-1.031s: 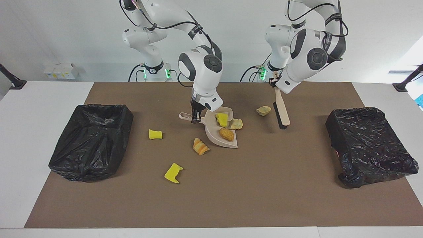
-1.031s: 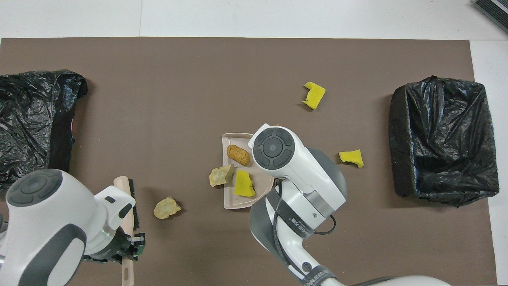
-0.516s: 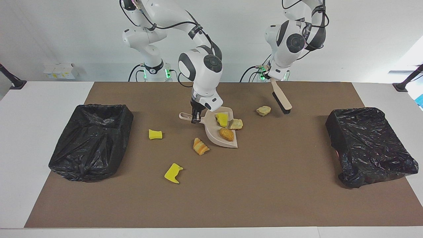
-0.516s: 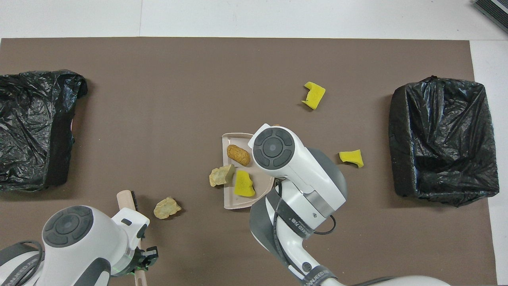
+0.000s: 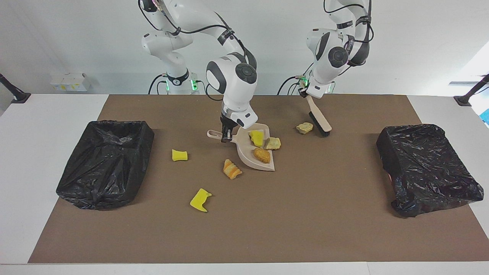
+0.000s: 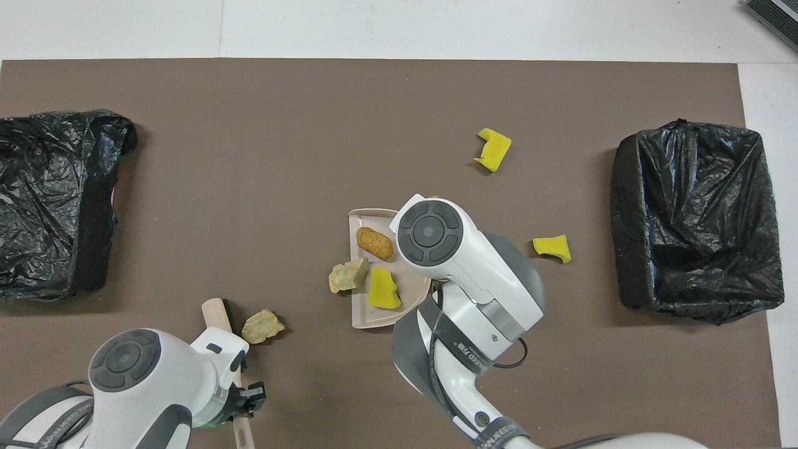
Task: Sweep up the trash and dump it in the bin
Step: 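Pull the brush back with the left gripper toward the robot, then sweep the remaining pieces with the left gripper into the dustpan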
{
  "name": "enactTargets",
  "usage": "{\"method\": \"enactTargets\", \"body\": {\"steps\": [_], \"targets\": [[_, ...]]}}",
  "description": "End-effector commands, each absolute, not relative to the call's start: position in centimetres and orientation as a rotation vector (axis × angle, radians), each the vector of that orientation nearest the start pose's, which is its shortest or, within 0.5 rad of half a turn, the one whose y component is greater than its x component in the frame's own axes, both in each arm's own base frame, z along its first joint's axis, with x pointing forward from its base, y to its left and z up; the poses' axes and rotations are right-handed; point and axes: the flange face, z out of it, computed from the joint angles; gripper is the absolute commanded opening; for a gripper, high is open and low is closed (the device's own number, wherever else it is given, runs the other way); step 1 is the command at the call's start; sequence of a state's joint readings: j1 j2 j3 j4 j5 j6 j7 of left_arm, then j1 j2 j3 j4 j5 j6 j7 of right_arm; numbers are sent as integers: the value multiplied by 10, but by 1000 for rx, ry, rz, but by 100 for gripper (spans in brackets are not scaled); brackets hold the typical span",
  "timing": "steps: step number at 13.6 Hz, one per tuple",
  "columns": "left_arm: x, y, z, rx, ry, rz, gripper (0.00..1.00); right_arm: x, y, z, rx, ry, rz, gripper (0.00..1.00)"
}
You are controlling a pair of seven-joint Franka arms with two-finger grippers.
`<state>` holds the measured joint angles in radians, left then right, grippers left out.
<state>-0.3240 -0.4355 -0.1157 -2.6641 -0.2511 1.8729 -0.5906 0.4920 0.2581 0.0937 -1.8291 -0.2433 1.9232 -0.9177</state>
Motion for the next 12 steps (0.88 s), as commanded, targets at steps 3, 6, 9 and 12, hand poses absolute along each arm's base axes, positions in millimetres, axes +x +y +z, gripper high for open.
{"method": "enactTargets", "body": {"steps": [3, 6, 9, 12], "targets": [[318, -197, 318, -3102, -495, 584, 0, 509, 316, 383, 2019, 2159, -286, 0], [337, -241, 309, -3174, -557, 550, 0, 509, 315, 383, 2021, 2157, -287, 0], [354, -282, 315, -3214, -511, 567, 0, 509, 315, 383, 2021, 2157, -284, 0], [363, -314, 319, -3251, -491, 603, 0, 509, 315, 383, 2021, 2157, -284, 0]]}}
